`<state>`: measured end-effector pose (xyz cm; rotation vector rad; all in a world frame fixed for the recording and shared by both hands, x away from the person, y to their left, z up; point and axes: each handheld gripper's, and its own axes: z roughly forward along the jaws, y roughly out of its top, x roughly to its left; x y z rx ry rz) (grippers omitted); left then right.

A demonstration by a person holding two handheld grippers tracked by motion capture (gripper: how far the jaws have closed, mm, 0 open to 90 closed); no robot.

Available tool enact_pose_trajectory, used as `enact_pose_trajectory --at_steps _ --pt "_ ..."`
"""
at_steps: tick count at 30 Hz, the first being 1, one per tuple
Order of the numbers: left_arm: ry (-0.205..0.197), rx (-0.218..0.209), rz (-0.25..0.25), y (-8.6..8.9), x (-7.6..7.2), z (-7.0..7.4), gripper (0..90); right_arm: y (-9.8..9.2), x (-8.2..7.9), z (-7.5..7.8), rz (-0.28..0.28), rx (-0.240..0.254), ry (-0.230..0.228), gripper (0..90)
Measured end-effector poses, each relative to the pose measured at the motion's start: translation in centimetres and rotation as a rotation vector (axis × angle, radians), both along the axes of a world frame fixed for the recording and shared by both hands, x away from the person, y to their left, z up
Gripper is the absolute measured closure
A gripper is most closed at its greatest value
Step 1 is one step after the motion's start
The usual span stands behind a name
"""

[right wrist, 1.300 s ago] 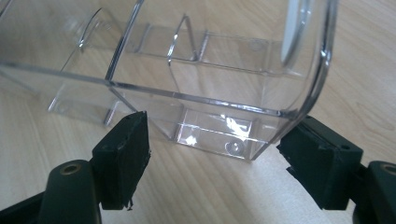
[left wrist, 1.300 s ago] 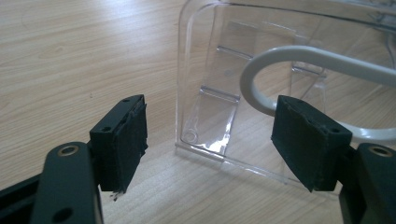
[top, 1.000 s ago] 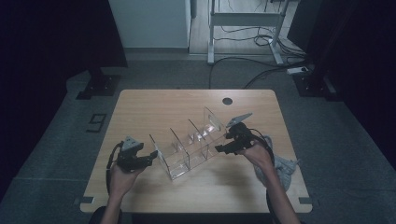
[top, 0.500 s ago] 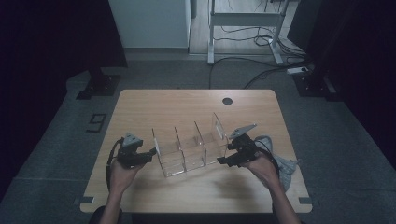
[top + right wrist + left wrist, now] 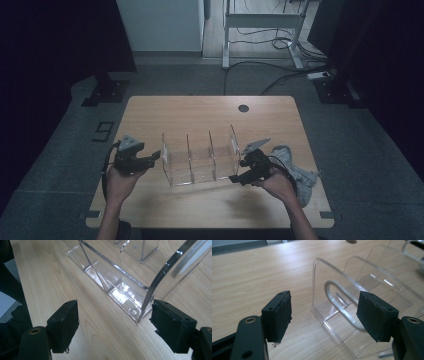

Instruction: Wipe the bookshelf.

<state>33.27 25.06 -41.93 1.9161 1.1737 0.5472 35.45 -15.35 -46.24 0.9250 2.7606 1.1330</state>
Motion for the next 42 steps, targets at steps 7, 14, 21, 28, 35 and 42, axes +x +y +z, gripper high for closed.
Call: enact_pose_trajectory --at_steps 7,14,21,28,35,42 --pt "0.025 0.023 -0.074 -2.5 -0.5 0.4 23.5 -0.6 -0.1 0.3 -0.001 -0.011 -0.013 22.4" --pt "0.07 0.088 -0.086 -4.4 -1.1 -1.5 30.1 -2.4 -0.2 0.2 -0.053 -0.034 -0.019 22.0" --pt "0.089 0.087 -0.095 -4.6 -1.4 -2.6 53.4 -5.4 0.0 -0.1 -0.138 -0.068 -0.029 22.7" --pt "0.091 0.092 -0.088 -4.4 -1.1 -2.8 63.4 -8.8 -0.3 0.3 -0.237 -0.077 -0.04 24.2" --pt "0.079 0.109 -0.057 -3.8 -0.8 -2.9 68.9 -11.2 -0.7 -0.1 -0.349 -0.149 -0.071 26.6" --pt "0.064 0.106 -0.038 -2.9 -0.4 -3.0 74.2 -12.3 -0.7 -1.8 -0.396 -0.237 -0.049 29.0"
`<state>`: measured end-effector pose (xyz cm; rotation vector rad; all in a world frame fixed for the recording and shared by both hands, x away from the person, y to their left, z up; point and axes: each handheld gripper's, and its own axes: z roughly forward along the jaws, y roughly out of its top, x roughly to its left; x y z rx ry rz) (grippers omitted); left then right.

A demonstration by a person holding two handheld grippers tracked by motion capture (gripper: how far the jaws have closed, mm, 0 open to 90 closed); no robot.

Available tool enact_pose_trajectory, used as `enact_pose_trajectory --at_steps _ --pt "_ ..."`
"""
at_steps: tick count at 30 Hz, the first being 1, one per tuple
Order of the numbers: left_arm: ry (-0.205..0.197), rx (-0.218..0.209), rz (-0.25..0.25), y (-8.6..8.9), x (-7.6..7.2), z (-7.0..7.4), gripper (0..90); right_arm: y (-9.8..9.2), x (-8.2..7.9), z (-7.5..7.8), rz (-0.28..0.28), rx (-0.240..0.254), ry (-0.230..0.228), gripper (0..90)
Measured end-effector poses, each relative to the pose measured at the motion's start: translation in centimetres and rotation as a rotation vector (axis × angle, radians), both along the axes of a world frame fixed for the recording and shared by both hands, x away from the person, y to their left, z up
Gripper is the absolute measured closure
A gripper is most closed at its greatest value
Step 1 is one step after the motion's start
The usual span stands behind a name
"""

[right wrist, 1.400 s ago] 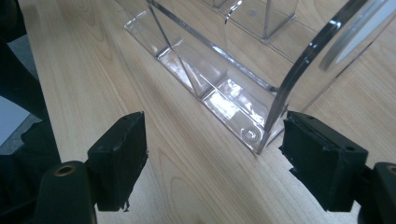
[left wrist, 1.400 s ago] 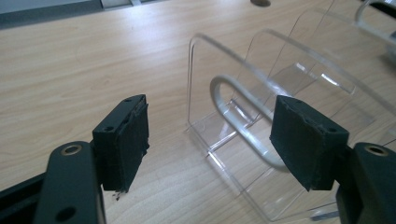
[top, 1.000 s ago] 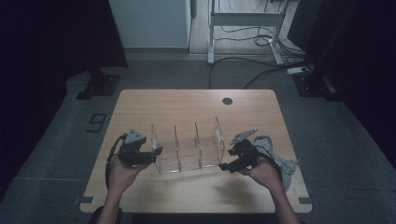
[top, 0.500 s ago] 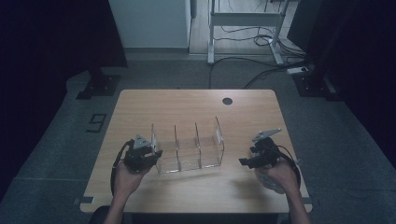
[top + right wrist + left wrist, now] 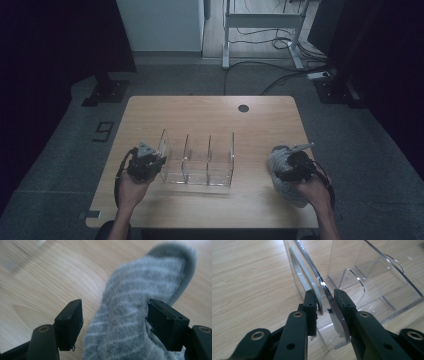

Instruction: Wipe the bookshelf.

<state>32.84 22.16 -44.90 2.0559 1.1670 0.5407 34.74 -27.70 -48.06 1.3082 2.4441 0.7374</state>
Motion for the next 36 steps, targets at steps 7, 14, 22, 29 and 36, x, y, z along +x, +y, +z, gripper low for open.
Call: enact_pose_trajectory --at_steps 7,14,22,29,36 --pt "-0.007 -0.006 -0.002 0.5 0.3 -0.1 77.7 -0.5 0.3 -2.0 -0.023 -0.016 0.066 35.4" --pt "-0.008 -0.013 -0.001 0.9 0.6 -0.1 80.4 -0.5 0.6 -3.4 -0.058 -0.023 0.107 43.2" --pt "-0.017 -0.038 0.003 1.5 0.9 -0.2 82.6 -0.7 0.4 -3.9 -0.104 -0.034 0.099 60.3" --pt "-0.019 -0.044 -0.005 1.8 1.0 -0.3 83.1 -0.8 0.2 -3.5 -0.125 -0.024 0.112 67.6" --pt "-0.024 -0.037 -0.013 1.8 1.2 -0.3 84.0 -0.8 -0.3 -2.1 -0.117 0.021 0.065 67.7"
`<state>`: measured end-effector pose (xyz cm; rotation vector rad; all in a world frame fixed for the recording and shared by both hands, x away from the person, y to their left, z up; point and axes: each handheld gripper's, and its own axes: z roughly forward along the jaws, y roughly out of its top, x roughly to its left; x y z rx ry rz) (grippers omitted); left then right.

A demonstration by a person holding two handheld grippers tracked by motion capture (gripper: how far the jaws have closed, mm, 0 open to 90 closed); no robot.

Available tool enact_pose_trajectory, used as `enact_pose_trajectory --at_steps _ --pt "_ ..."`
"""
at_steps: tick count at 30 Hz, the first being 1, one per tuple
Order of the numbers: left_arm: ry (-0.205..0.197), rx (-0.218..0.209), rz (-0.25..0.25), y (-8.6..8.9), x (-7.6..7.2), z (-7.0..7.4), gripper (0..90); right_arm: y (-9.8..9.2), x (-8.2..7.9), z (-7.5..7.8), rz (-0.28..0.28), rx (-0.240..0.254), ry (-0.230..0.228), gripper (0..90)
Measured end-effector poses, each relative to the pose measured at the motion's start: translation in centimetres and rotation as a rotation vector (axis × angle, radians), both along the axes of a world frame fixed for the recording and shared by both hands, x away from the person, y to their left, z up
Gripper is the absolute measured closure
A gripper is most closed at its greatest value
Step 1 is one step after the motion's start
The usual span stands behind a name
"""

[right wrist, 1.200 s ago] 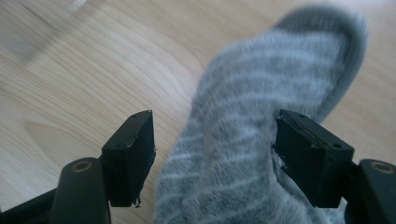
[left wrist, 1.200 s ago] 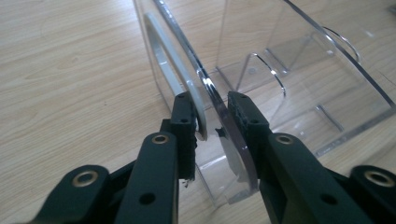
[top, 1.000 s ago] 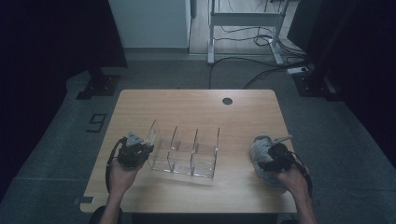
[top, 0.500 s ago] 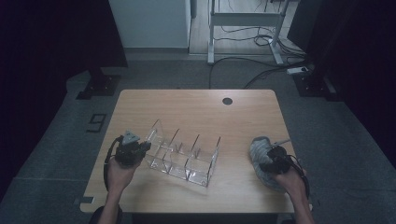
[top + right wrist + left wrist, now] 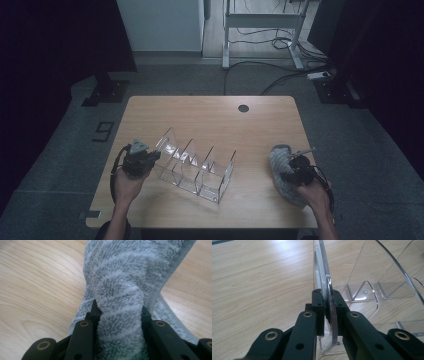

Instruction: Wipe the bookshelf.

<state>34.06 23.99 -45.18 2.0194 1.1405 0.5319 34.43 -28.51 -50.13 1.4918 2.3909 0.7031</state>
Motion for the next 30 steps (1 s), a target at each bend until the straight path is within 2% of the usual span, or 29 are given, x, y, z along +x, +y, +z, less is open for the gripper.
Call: enact_pose_trajectory --at_steps 7,16,21,27,30 --pt "0.006 -0.008 -0.007 0.2 0.1 0.0 83.8 1.3 -0.5 1.9 0.062 0.044 -0.047 67.6" --pt "0.015 -0.038 -0.004 0.3 0.3 -0.1 83.3 4.5 -0.9 4.2 0.151 0.083 -0.101 67.5" --pt "0.012 -0.027 -0.001 0.2 0.3 -0.1 83.5 6.7 -0.8 4.9 0.21 0.091 -0.11 67.4" --pt "0.002 -0.009 -0.003 0.1 0.2 -0.1 84.0 8.9 -0.6 5.6 0.285 0.127 -0.115 67.4" --pt "0.0 0.0 -0.005 0.0 0.2 -0.1 84.3 9.9 -0.5 6.0 0.312 0.121 -0.12 67.4"
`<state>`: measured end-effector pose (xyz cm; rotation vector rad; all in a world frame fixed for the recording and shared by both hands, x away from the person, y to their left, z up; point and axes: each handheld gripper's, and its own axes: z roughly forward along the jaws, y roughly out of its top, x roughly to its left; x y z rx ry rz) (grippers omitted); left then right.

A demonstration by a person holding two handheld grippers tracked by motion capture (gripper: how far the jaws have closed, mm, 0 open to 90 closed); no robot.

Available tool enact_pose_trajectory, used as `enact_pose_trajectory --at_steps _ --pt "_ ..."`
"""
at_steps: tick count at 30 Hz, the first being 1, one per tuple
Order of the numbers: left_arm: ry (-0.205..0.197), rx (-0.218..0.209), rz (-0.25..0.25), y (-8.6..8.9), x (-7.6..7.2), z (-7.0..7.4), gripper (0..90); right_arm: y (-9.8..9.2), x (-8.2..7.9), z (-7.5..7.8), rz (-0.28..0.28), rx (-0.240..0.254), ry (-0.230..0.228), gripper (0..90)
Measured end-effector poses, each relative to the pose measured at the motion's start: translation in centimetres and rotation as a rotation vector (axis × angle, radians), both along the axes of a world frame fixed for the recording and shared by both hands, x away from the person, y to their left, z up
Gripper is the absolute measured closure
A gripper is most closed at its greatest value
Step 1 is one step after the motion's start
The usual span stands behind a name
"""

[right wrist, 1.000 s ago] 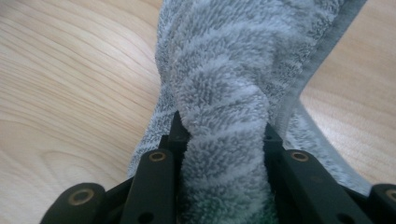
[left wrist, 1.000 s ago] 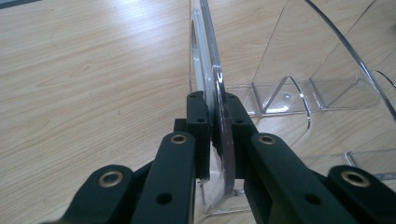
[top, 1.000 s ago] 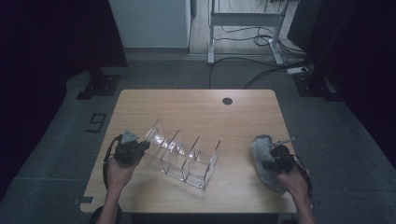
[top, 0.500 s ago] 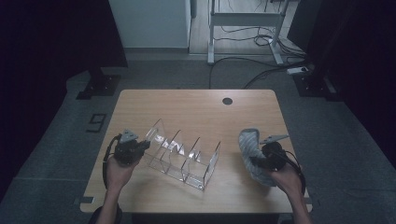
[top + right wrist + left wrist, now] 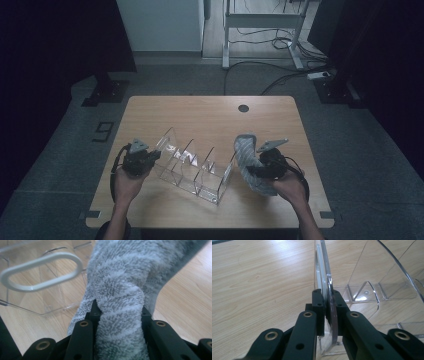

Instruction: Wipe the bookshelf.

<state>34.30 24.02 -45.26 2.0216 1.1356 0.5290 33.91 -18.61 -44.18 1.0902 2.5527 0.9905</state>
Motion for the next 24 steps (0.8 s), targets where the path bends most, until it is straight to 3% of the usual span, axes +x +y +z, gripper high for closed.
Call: enact_pose_trajectory --at_steps 12,16,24 --pt "0.0 0.014 0.006 -0.2 0.1 0.1 84.9 3.6 0.4 0.6 0.079 -0.048 -0.053 68.2" --pt "-0.002 0.025 0.021 -0.4 0.1 0.1 85.4 4.0 0.3 0.8 0.095 -0.078 -0.072 68.4" --pt "-0.013 0.05 0.057 -0.9 0.1 0.0 85.4 4.4 -0.6 1.2 0.127 -0.082 -0.084 68.4"
